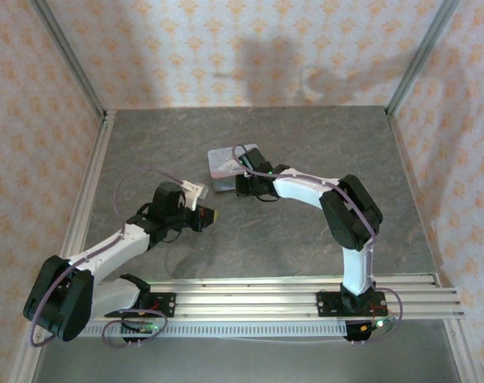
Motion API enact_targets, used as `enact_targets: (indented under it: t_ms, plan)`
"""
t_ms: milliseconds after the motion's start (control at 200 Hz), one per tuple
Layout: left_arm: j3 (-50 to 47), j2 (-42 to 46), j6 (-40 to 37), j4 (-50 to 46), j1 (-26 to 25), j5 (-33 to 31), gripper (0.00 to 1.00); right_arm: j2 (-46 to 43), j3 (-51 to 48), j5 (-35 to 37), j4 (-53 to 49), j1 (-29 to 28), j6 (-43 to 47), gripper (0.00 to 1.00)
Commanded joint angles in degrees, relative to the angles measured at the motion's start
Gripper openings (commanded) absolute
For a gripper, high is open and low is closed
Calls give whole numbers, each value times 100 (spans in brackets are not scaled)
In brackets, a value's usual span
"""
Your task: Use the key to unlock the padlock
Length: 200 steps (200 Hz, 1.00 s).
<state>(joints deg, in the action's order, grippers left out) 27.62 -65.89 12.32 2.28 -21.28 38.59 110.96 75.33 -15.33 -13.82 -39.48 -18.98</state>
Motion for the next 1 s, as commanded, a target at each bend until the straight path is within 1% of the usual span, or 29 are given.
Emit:
enact_targets:
  t_ms: [0,100,235,520,676,776,876,996]
  plan:
    - [-172,76,-214,577,-34,151,0,-367,241,-350,-479,-29,-244,0]
    - [-175,28,-340,654,-34,385,0,-434,279,-513,-563,-29,-348,0]
    - [-184,-11,-464,725,-34,535,0,-476,342,-701,-674,-23,-447,0]
    - [-357,56,-662,1013,-34,476,0,-717,329,-894,-816,-24,-619,0]
    - [-593,405,-805,1258,-43,298,0,-825,316,-908,-924,-42,-662,0]
    - [-668,589,-893,1239,-46,134,0,-870,292,-925,-918,-51,-723,0]
    - [-733,528,-985,1384,-52,280,0,-870,289,-992,-886,-68,-812,0]
    - [-597,342,-1028,1151,-52,369,0,-893,299,-1116,-840,-77,-912,0]
